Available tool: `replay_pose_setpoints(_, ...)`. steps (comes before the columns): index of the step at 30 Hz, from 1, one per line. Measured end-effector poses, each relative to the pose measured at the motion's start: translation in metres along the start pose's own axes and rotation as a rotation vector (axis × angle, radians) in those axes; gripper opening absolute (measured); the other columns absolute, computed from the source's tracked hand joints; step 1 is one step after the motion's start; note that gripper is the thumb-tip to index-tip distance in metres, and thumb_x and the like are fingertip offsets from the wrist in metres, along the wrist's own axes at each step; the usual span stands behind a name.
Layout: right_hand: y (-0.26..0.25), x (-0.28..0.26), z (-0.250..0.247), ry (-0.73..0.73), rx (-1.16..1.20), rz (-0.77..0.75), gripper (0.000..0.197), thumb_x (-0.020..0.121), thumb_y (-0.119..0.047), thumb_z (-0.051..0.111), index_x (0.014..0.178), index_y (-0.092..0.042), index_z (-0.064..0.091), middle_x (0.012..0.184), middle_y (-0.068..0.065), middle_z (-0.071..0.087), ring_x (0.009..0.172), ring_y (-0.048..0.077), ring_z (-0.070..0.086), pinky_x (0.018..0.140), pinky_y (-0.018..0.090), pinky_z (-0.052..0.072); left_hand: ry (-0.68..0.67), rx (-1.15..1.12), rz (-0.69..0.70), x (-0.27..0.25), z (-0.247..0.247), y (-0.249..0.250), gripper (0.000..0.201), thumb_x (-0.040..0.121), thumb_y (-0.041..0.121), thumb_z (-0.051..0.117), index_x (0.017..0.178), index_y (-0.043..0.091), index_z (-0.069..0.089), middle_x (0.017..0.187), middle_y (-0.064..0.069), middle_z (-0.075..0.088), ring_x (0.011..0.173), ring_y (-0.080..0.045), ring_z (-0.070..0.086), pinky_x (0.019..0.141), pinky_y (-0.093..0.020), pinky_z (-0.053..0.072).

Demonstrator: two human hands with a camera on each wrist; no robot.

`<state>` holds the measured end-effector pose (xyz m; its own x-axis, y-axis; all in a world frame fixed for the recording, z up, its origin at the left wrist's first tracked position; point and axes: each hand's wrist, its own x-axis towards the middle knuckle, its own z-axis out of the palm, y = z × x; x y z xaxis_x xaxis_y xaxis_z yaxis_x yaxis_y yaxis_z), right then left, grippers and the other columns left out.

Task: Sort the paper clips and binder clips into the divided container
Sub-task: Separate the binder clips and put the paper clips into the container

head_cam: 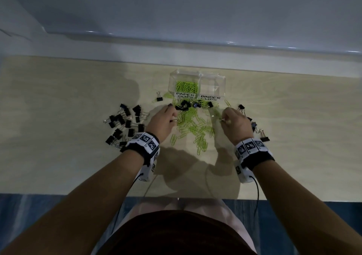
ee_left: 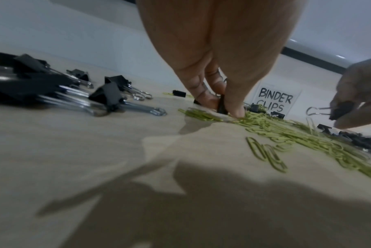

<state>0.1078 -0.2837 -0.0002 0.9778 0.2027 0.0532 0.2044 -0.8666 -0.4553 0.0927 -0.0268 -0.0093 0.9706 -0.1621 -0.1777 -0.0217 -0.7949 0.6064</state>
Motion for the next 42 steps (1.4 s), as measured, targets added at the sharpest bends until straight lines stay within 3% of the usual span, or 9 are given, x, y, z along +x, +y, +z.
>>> replay_pose_setpoints(5,0.035,-0.020,-0.017,0.178,-0.006,0.196,0.016,0.073,-0.002,0.068,0.074,-0.007,0.053,0.070,0.011,0.059,0.060,0.031,0.053,0.051,0.028,0.037,0.171,-0.123,-0.015,-0.017,-0.019,-0.023,0.016,0.085,0.015,0.064,0.097,0.014,0.054,0.096,0.004,0.049,0.083,-0.010,0.052,0.074,-0.022,0.048)
replay_pose_setpoints(9,0.044,-0.020,-0.021,0.074,-0.072,0.308,0.024,0.071,-0.014,0.075,0.084,-0.007,0.057,0.081,0.013,0.061,0.077,0.035,0.055,0.067,0.041,0.044,0.271,-0.084,-0.131,-0.023,-0.038,-0.062,0.020,0.082,0.016,0.067,0.098,0.016,0.055,0.094,-0.004,0.055,0.083,-0.020,0.057,0.075,-0.036,0.053)
replay_pose_setpoints(12,0.035,-0.005,-0.015,0.031,-0.145,0.204,0.020,0.075,-0.014,0.070,0.093,-0.010,0.062,0.096,0.010,0.063,0.092,0.033,0.055,0.077,0.043,0.042,0.266,0.060,-0.101,-0.012,-0.048,-0.071,0.021,0.083,0.014,0.065,0.102,0.011,0.057,0.098,-0.009,0.055,0.094,-0.027,0.053,0.081,-0.040,0.049)
replay_pose_setpoints(17,-0.011,0.029,0.007,-0.025,-0.067,-0.115,0.032,0.075,0.007,0.060,0.102,-0.008,0.067,0.104,0.009,0.068,0.091,0.029,0.061,0.078,0.036,0.052,0.121,0.126,-0.034,0.032,-0.043,-0.054,0.032,0.087,0.007,0.058,0.120,0.007,0.057,0.115,-0.016,0.054,0.109,-0.033,0.048,0.095,-0.040,0.041)
replay_pose_setpoints(22,-0.020,0.040,0.024,-0.109,-0.164,-0.086,0.046,0.073,0.013,0.057,0.112,-0.012,0.065,0.107,0.007,0.067,0.093,0.030,0.061,0.075,0.038,0.052,0.051,0.165,-0.054,0.053,-0.029,-0.041,0.032,0.087,0.010,0.059,0.120,0.009,0.061,0.115,-0.012,0.054,0.110,-0.030,0.049,0.099,-0.039,0.042)
replay_pose_setpoints(29,-0.018,0.037,0.024,-0.114,-0.188,-0.085,0.031,0.075,0.010,0.058,0.098,-0.007,0.069,0.086,0.011,0.066,0.077,0.031,0.060,0.067,0.037,0.051,0.100,0.164,-0.028,0.048,-0.032,-0.037,0.020,0.090,0.011,0.051,0.102,0.003,0.064,0.107,-0.012,0.057,0.098,-0.026,0.054,0.084,-0.034,0.043)
replay_pose_setpoints(35,-0.010,0.023,0.022,-0.104,-0.130,-0.049,0.012,0.081,-0.008,0.057,0.087,-0.007,0.067,0.084,0.008,0.063,0.073,0.027,0.058,0.067,0.041,0.053,0.300,0.018,-0.083,0.031,-0.044,-0.048,0.017,0.092,0.011,0.046,0.101,0.005,0.060,0.098,-0.011,0.061,0.085,-0.022,0.059,0.076,-0.027,0.043)
replay_pose_setpoints(37,-0.012,0.023,0.023,-0.106,-0.151,-0.017,0.013,0.081,-0.016,0.059,0.088,-0.009,0.066,0.085,0.009,0.062,0.078,0.029,0.057,0.069,0.043,0.052,0.365,-0.024,-0.137,0.021,-0.048,-0.056,0.017,0.092,0.008,0.046,0.101,0.005,0.058,0.099,-0.012,0.061,0.083,-0.025,0.059,0.075,-0.031,0.046)
replay_pose_setpoints(42,-0.032,0.036,0.029,-0.152,-0.156,0.149,0.025,0.086,-0.029,0.055,0.099,-0.009,0.063,0.099,0.012,0.060,0.098,0.034,0.053,0.087,0.048,0.043,0.291,0.257,-0.148,0.012,-0.048,-0.071,0.024,0.083,-0.001,0.049,0.105,0.000,0.061,0.106,-0.020,0.059,0.096,-0.039,0.053,0.083,-0.044,0.046)
